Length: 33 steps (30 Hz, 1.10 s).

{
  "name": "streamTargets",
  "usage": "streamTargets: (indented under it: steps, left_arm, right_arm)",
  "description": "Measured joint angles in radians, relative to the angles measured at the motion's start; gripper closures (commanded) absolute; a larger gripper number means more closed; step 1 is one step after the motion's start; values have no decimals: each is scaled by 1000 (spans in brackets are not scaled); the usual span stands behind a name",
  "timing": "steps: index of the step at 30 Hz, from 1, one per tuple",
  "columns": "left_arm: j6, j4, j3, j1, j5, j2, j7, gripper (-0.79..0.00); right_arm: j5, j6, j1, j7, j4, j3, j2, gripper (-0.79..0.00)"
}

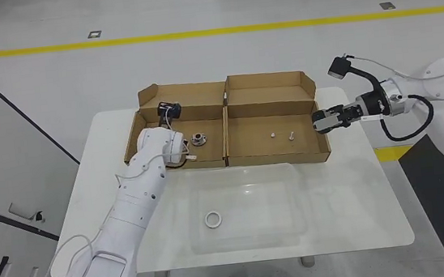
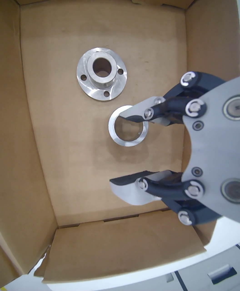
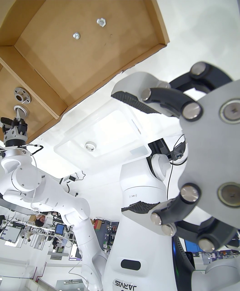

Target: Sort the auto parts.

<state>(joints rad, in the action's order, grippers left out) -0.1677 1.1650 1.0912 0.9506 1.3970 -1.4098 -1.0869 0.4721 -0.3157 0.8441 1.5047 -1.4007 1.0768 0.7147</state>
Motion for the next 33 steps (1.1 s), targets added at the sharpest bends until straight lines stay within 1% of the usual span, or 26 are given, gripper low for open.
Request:
streamTargets:
  steps: [4,9,13,30,33]
  left_arm:
    - [-2,35,30,7,-9,5,1,-785]
    - [18,114,61,28,-1,13,-25,-785]
    - [40,193,87,51,-38,18,-88,-785]
    - [40,193,88,52,-40,18,-89,-785]
    - [50,205,101,61,-46,21,-82,-785]
  right_arm:
    - [0,0,0,0,0,0,0,-785]
    - [0,0,0,0,0,0,0,-785]
    - [0,0,0,0,0,0,0,-785]
    - [0,0,0,0,0,0,0,-785]
    - [0,0,0,0,0,0,0,-785]
